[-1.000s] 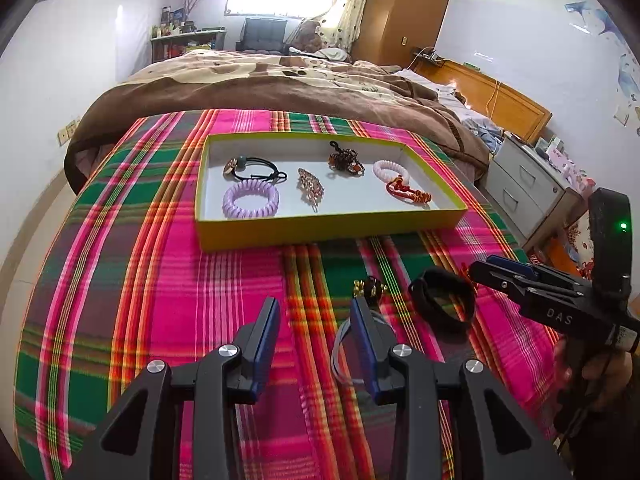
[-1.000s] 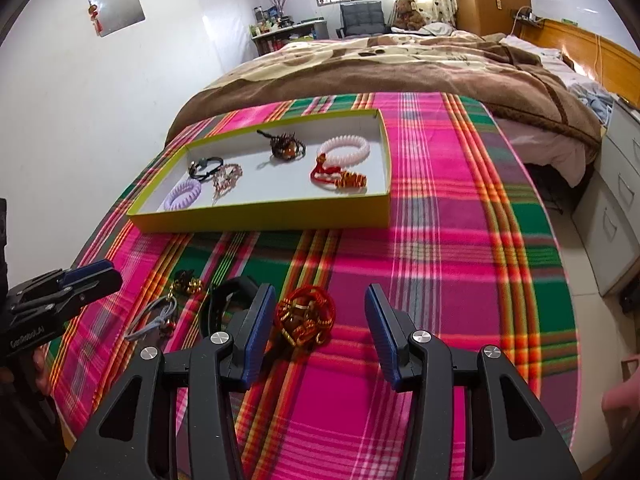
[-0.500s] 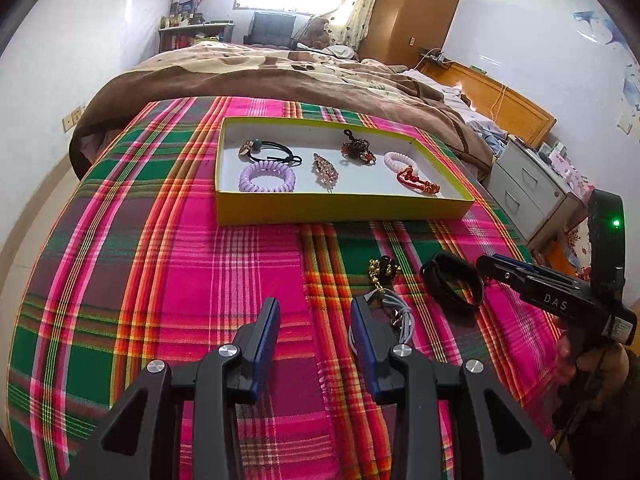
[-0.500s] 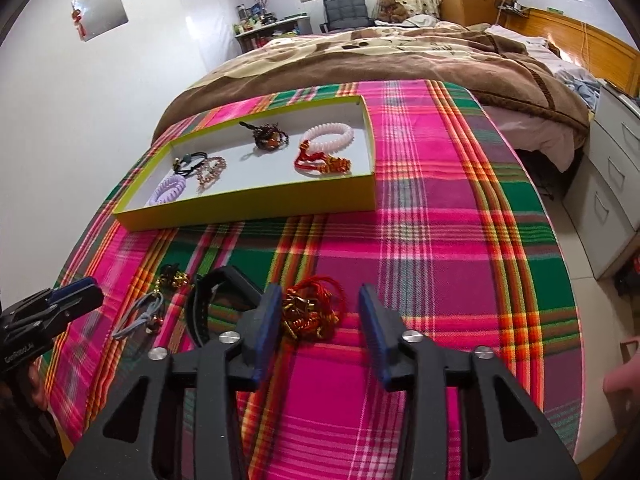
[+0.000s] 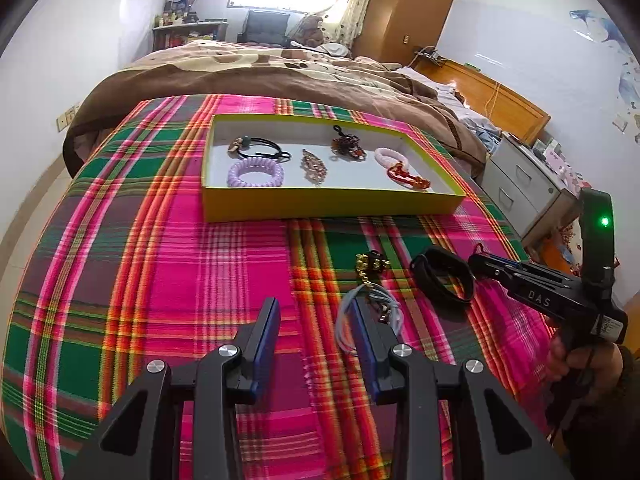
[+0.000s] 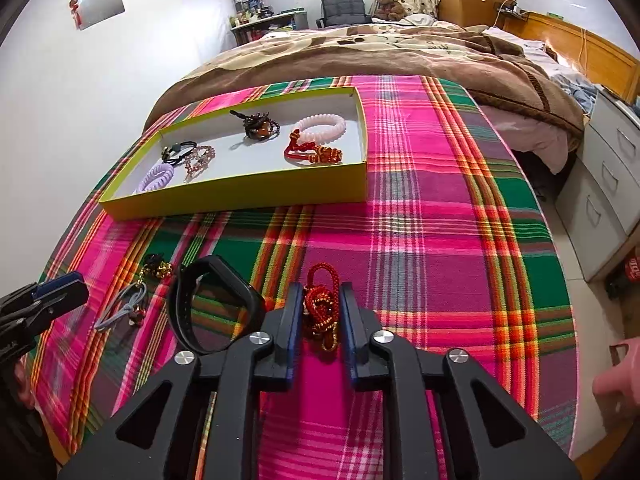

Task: Organize jewelry
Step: 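Grasp the gray cord hair tie with the left tool while the right tool grasps the red-orange coiled ornament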

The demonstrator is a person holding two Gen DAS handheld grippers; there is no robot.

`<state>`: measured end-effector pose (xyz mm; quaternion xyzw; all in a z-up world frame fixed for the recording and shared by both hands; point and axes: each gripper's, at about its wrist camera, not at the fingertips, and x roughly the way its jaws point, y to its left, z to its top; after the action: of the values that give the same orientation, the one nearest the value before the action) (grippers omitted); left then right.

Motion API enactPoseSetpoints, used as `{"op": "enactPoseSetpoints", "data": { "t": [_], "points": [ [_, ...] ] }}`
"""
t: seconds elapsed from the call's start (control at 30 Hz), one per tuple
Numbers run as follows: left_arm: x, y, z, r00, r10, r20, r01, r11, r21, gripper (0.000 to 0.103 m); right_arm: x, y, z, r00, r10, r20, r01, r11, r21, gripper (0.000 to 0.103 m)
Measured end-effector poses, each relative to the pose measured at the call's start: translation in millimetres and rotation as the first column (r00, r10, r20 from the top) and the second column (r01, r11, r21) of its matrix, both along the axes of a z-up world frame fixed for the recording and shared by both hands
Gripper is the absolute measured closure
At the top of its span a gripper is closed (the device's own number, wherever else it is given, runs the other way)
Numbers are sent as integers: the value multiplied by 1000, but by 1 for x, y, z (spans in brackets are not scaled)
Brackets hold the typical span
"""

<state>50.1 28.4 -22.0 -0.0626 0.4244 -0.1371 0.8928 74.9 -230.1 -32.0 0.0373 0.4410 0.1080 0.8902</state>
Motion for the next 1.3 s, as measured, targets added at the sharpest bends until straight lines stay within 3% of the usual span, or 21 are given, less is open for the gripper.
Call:
{"op": "enactPoseSetpoints", "data": {
  "t": [0.33,0.57,0.77,1.2,1.3],
  "points": [
    [-2,-29,1,997,-77,4,77,997,17,67,-5,-13,8,999,-37,27,36,999,23,87],
    [4,-53,-9,993,-119,-21,120,990,70,67,-11,-19,15,998,-36,50,34,998,43,87],
    [8,-65,-17,993,-115,-36,118,984,134,67,-16,-23,18,998,-33,60,30,998,54,87],
    [10,-75,-19,993,-115,-34,119,975,190,68,-19,-26,22,997,-25,73,20,998,64,87],
    [10,-75,-18,993,-110,-32,114,974,197,78,-18,-26,22,997,-25,73,21,998,65,87]
  ]
}}
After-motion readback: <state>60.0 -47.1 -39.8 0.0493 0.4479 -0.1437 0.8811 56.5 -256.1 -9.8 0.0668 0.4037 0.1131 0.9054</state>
